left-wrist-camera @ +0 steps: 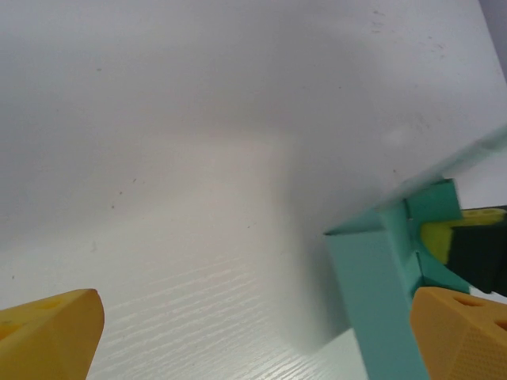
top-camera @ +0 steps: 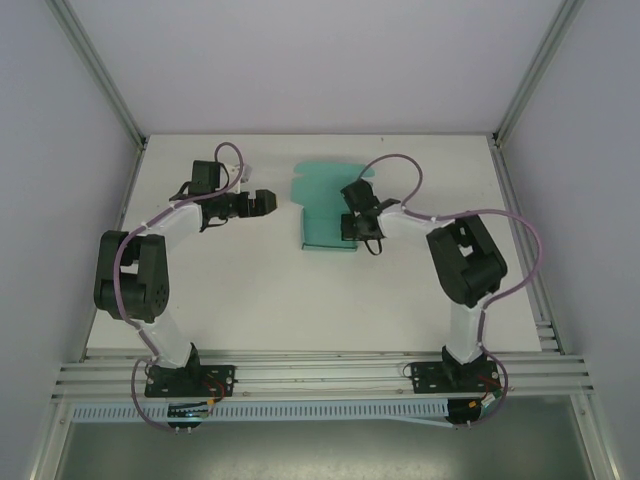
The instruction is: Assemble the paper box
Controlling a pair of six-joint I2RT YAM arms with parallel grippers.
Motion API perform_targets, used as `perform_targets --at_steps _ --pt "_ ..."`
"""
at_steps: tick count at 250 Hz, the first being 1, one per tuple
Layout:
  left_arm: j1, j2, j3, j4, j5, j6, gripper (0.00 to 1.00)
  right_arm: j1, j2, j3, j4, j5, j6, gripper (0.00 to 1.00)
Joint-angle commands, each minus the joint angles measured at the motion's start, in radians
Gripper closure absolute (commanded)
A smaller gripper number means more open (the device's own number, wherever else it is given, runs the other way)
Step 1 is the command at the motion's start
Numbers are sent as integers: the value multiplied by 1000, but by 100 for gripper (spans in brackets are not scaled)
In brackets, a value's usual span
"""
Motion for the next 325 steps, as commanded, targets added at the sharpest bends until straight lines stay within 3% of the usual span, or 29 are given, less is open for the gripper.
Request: perform_targets --at_steps 1,27,61,99,151,325 --pt "-1 -31 -22 45 0 -28 2 -9 -169 -102 371 -89 -51 100" --pt "-1 -21 -33 119 108 -54 1 -9 -255 -181 563 -180 -53 100" --pt "-13 15 -33 267 351 -95 1 -9 -299 -230 754 -315 -20 100" --pt "-76 46 -8 358 477 -95 2 -3 -284 -229 850 -377 -2 100" --pt "-133 89 67 373 559 -84 1 15 -237 -182 866 -469 -13 100" --pt "-144 64 93 378 592 -70 1 87 -192 -89 674 -587 -74 92"
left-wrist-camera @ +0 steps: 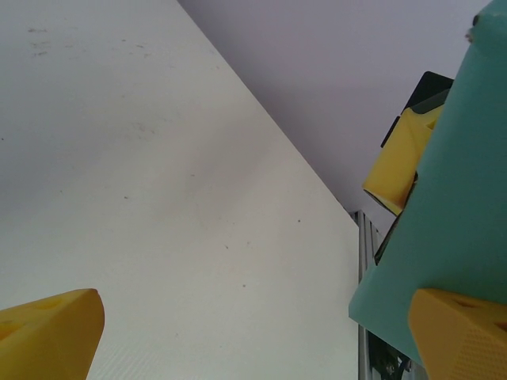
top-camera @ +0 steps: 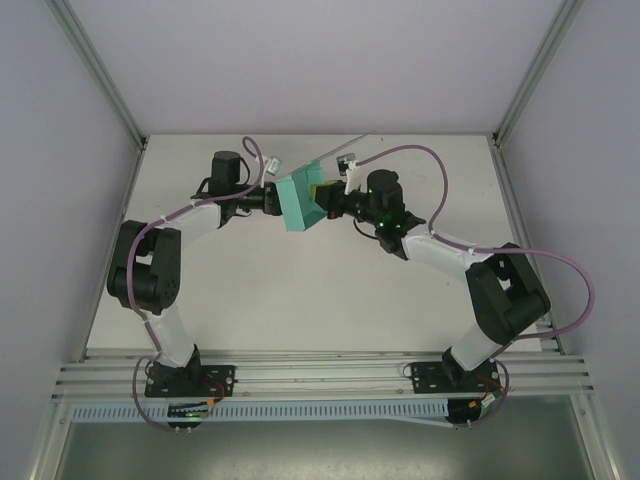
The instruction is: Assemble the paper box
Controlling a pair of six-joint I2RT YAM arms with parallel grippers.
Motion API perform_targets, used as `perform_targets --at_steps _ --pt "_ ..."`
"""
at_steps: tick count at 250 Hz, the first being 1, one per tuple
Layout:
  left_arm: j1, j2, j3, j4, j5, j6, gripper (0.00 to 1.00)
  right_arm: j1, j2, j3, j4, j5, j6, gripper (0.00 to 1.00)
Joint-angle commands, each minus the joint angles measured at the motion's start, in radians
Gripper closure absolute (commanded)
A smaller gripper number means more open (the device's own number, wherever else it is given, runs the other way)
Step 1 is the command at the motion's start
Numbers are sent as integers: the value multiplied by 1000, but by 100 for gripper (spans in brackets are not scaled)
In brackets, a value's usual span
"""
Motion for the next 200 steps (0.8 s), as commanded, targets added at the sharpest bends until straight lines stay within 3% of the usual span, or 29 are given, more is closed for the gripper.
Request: perform_targets --at_steps 1,88,112,137,200 --pt "-28 -18 42 39 36 15 1 60 28 32 -50 -115 -24 92" --pt "-28 -14 62 16 25 31 1 80 48 67 -115 -196 -59 86" --pt "-28 -21 65 -2 14 46 1 86 42 76 -148 -173 -74 99" --pt "-28 -32 60 -6 9 47 1 102 24 84 -209 -60 -104 100" --pt "-29 -70 49 1 -4 46 1 197 26 162 -461 414 -282 100"
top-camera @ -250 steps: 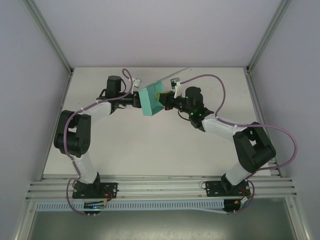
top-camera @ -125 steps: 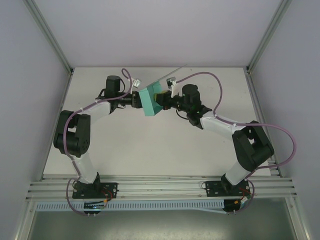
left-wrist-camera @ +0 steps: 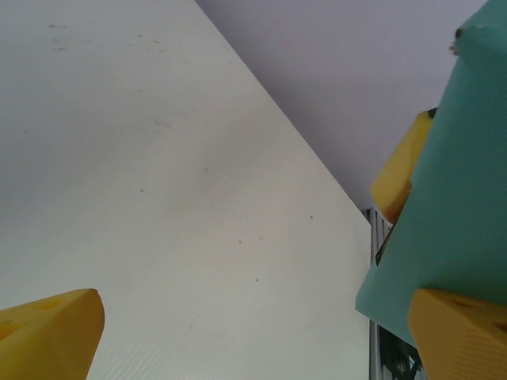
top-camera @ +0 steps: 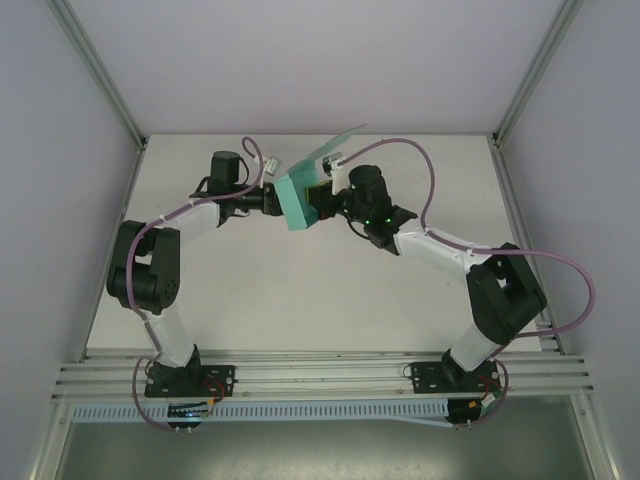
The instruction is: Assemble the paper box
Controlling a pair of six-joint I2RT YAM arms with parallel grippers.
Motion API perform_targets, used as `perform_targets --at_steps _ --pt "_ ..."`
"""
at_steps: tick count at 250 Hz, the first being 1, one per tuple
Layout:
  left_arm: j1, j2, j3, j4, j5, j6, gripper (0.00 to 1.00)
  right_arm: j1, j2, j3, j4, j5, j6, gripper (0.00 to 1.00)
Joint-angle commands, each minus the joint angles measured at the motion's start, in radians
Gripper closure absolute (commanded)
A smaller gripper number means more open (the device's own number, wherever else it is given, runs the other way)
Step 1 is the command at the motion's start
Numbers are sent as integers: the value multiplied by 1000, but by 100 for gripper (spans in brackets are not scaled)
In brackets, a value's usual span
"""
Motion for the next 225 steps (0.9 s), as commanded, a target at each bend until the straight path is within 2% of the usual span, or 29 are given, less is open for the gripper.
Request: perform_targets --at_steps 1,60,106,142,183,225 --pt "-34 -68 38 57 23 1 1 108 17 36 -191 184 -130 100" --pt "-34 -82 51 38 36 25 1 158 71 88 -259 428 -203 100" --pt "-34 -94 37 40 35 36 2 149 92 117 -286 502 -145 100" --pt "-34 -104 27 35 38 48 1 112 110 154 -329 570 -7 100" --pt "-35 -98 1 70 55 11 1 90 100 134 -265 544 54 100" --pt "-35 -106 -28 30 -31 41 1 32 27 -2 -31 273 96 100"
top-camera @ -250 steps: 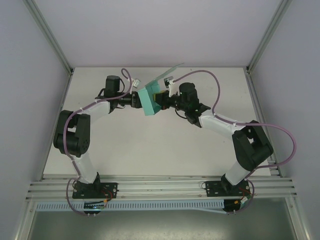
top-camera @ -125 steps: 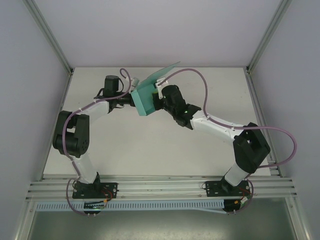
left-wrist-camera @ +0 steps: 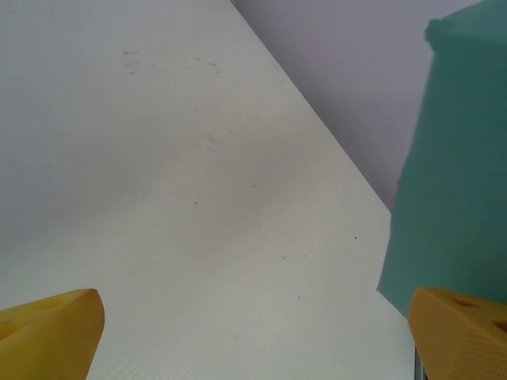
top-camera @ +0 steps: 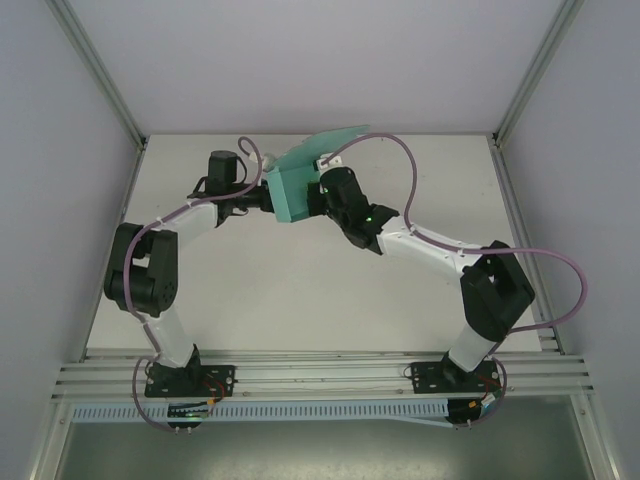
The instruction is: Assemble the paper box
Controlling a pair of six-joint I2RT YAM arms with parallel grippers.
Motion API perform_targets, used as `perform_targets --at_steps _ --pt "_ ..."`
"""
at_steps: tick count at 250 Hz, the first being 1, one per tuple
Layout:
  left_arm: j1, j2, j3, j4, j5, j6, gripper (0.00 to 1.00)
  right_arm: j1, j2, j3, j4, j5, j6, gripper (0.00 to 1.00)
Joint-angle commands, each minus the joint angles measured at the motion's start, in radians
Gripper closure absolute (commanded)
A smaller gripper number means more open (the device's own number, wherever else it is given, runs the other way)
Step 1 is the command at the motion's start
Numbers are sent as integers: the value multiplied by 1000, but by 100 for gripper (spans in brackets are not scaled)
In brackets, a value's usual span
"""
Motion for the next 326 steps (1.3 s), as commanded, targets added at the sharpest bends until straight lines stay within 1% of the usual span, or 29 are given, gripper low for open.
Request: perform_targets --at_steps 1,29,56,59,89,108,129,165,191,230,254,274,294,313,326 --pt "-43 -78 -11 27 100 39 1 -59 -23 -115 142 -157 61 100" --pt "-42 -82 -43 -31 8 85 1 -111 -88 -209 253 -334 88 100" --pt "-40 -82 -95 -64 -63 99 1 -115 -136 -257 258 -359 49 100" --pt "-41 -104 -105 -71 -72 102 1 -116 -140 -258 252 -362 44 100" --pt "-39 -126 -139 -135 -194 99 2 -124 -153 -258 169 -343 27 100" --pt "-37 -146 -146 -177 -272 92 2 -130 -149 -266 154 -334 37 100" --pt "-34 -177 -147 -241 -399 77 1 -140 -131 -264 126 -329 44 100" --pt "-15 -245 -170 -325 -620 42 1 -151 -84 -220 41 -276 51 100" --pt "19 -277 -179 -389 -723 13 2 -161 -38 -163 -44 -245 78 100" --pt "40 -312 -188 -426 -795 12 2 -156 85 -41 -240 -187 107 100" --pt "42 -322 -183 -423 -786 19 1 -142 172 38 -358 -119 129 100" --pt "41 -317 -177 -421 -783 19 2 -124 239 95 -434 -26 150 100" --pt "41 -309 -173 -418 -769 19 1 -108 289 128 -471 29 182 100" --pt "41 -307 -175 -402 -750 19 1 -96 320 144 -481 40 205 99" --pt "41 -305 -177 -391 -737 19 1 -87 338 149 -476 50 206 96"
